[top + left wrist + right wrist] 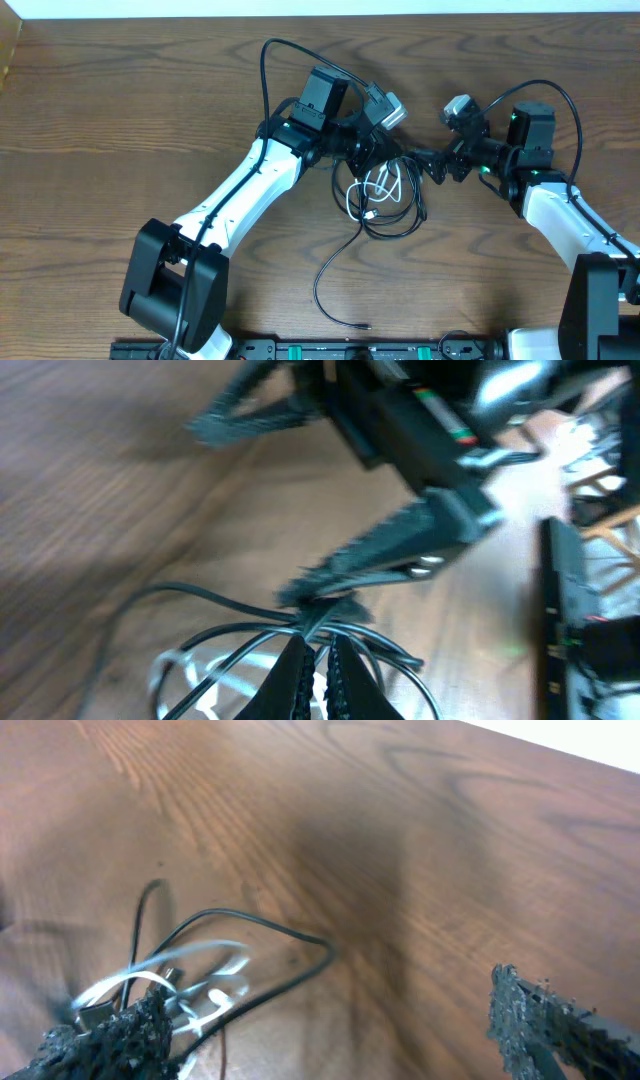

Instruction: Untangle cables

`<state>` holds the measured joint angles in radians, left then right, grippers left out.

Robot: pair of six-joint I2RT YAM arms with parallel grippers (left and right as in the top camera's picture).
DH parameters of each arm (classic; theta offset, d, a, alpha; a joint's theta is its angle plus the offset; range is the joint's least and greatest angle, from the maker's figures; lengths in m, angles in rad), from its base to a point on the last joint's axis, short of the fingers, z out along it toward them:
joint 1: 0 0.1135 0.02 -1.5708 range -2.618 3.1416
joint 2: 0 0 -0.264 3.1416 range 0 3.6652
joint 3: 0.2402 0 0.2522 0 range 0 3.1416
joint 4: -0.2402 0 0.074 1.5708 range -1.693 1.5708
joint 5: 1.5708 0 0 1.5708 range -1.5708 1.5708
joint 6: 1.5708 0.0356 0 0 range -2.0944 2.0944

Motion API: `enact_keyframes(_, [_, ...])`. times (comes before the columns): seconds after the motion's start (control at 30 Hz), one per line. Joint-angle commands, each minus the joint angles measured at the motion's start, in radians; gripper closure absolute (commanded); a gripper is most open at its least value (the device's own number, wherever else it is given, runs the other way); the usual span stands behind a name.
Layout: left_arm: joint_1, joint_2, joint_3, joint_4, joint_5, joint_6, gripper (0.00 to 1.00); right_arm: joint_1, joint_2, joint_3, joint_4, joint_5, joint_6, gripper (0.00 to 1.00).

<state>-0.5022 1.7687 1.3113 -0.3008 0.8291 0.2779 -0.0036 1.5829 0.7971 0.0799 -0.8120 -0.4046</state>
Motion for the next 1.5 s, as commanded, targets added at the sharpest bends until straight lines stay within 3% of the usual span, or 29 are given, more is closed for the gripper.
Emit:
enact_keyframes(0.0, [0.0, -0.024, 0.002, 0.012, -0.179, -0.058, 0.92, 0.004, -0.008, 0.003, -0.018, -0.064, -0.013, 0.02])
enact_keyframes(0.17, [-0.002, -0.024, 0.002, 0.051, -0.236, -0.108, 0.92, 0.005, -0.008, 0.003, -0.021, -0.167, -0.012, 0.02])
enact_keyframes(0.7, [-0.005, -0.024, 0.002, 0.042, -0.24, -0.108, 0.93, 0.005, -0.008, 0.003, -0.059, -0.124, -0.012, 0.05])
enact_keyframes(0.8, [-0.005, -0.024, 0.002, 0.031, -0.24, -0.108, 0.92, 0.005, -0.008, 0.003, -0.057, -0.024, 0.043, 0.05])
enact_keyframes(0.97, [-0.005, -0.024, 0.002, -0.002, -0.239, -0.108, 0.92, 0.005, -0.008, 0.003, -0.075, 0.389, 0.238, 0.03])
enact_keyframes(1.07, [-0.005, -0.024, 0.002, -0.008, -0.239, -0.107, 0.93, 0.005, -0.008, 0.003, -0.107, 0.545, 0.281, 0.03])
enact_keyframes(1.3, [-0.005, -0.024, 0.002, -0.008, -0.24, -0.107, 0.92, 0.005, -0.008, 0.003, -0.229, 0.535, 0.28, 0.05])
enact_keyframes(1.47, [-0.005, -0.024, 0.002, -0.01, -0.24, -0.107, 0.92, 0.005, -0.008, 0.003, -0.362, 0.446, 0.192, 0.1])
